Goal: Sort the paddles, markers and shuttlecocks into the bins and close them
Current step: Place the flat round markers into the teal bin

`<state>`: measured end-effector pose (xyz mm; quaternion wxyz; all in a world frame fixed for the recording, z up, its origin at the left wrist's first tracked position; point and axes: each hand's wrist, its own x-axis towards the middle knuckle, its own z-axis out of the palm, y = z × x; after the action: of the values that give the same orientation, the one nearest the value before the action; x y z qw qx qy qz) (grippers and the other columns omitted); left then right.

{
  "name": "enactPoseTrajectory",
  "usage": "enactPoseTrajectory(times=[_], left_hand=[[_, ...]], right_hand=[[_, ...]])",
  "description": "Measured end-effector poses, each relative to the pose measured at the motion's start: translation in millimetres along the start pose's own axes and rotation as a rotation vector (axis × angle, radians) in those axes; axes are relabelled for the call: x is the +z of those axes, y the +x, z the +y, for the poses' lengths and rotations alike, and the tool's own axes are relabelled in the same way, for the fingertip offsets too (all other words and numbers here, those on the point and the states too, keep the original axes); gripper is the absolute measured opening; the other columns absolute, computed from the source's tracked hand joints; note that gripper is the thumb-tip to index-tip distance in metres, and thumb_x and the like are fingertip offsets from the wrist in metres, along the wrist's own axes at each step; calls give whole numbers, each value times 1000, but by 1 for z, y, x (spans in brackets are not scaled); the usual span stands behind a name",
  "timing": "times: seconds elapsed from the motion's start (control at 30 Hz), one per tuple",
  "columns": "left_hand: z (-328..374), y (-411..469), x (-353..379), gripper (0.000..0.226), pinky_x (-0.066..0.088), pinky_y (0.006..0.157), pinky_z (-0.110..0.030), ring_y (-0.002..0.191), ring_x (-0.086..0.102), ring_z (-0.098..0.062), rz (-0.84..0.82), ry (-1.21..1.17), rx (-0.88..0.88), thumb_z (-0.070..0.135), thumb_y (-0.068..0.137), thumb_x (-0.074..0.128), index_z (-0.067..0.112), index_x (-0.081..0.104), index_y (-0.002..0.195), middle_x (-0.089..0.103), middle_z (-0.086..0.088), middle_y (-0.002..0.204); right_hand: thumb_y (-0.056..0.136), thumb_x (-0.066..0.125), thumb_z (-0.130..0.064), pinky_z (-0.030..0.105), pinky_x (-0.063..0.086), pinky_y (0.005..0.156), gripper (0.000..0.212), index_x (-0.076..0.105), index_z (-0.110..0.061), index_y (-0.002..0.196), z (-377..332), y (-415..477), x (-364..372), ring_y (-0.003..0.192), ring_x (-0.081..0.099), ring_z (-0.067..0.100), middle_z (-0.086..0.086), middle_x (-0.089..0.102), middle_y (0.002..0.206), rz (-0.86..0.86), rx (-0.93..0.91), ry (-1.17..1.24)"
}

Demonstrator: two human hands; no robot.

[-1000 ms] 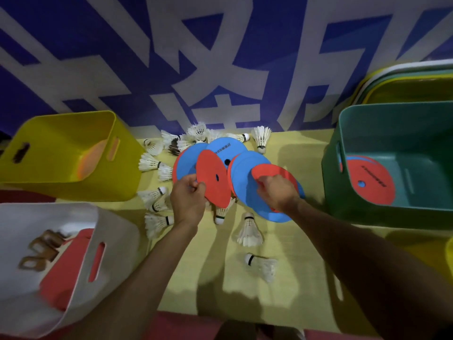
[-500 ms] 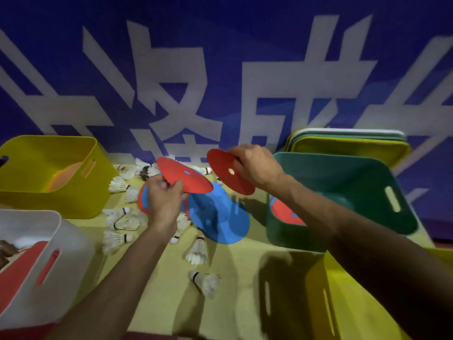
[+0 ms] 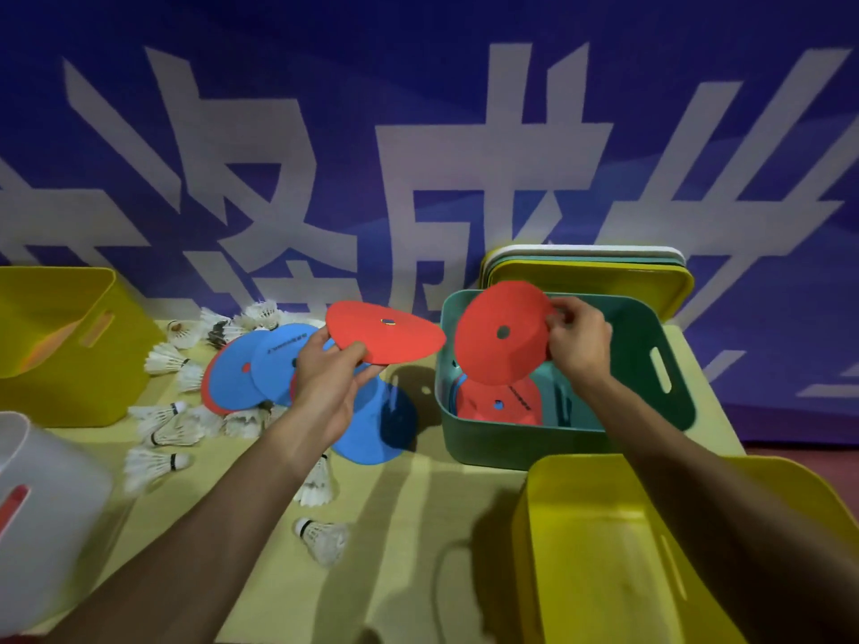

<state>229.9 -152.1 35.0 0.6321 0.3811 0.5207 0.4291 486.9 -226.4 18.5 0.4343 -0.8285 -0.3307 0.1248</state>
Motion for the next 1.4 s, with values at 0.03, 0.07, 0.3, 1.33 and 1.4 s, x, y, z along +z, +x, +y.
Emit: enactPoseTrajectory(times=[0.03, 0.07, 0.3, 1.33, 1.4], left_hand=[[-3, -1, 3, 48, 58, 78, -34, 80, 69, -14, -11, -2, -6, -10, 87, 51, 6, 47, 132, 68, -9, 99], [-7, -3, 5, 49, 58, 78, -35, 85, 70, -17, -19, -5, -8, -10, 87, 52, 7, 47, 132, 69, -10, 102], [-16, -6, 2, 50, 59, 78, -35, 96, 70, -21, -99, 26, 8, -10, 88, 52, 10, 46, 133, 70, -12, 109], [-9, -23, 72, 42, 60, 72, -31, 89, 72, -21, -381, 227, 20, -6, 88, 58, 13, 51, 126, 70, -9, 106], [-7, -24, 70, 42, 60, 74, -33, 89, 72, -24, -376, 226, 10, -6, 89, 57, 12, 52, 126, 70, -11, 105]], right_hand=[[91, 51, -6, 28, 45, 94, 29, 67, -10, 115, 10, 0, -2, 104, 63, 24, 10, 70, 110, 6, 28, -9], [91, 50, -5, 32, 46, 96, 30, 67, -10, 116, 20, 1, -3, 104, 64, 25, 10, 70, 110, 1, 51, -17], [86, 47, -3, 45, 58, 82, 34, 71, -14, 108, 61, 21, 24, 84, 69, 33, 17, 70, 105, -223, 163, -142], [82, 64, 6, 27, 54, 44, 25, 59, -4, 104, 18, 6, -32, 51, 55, 19, 12, 58, 66, -449, 286, 564], [82, 63, 7, 28, 55, 46, 26, 61, -4, 105, 30, 9, -39, 56, 57, 21, 13, 60, 71, -390, 303, 534]])
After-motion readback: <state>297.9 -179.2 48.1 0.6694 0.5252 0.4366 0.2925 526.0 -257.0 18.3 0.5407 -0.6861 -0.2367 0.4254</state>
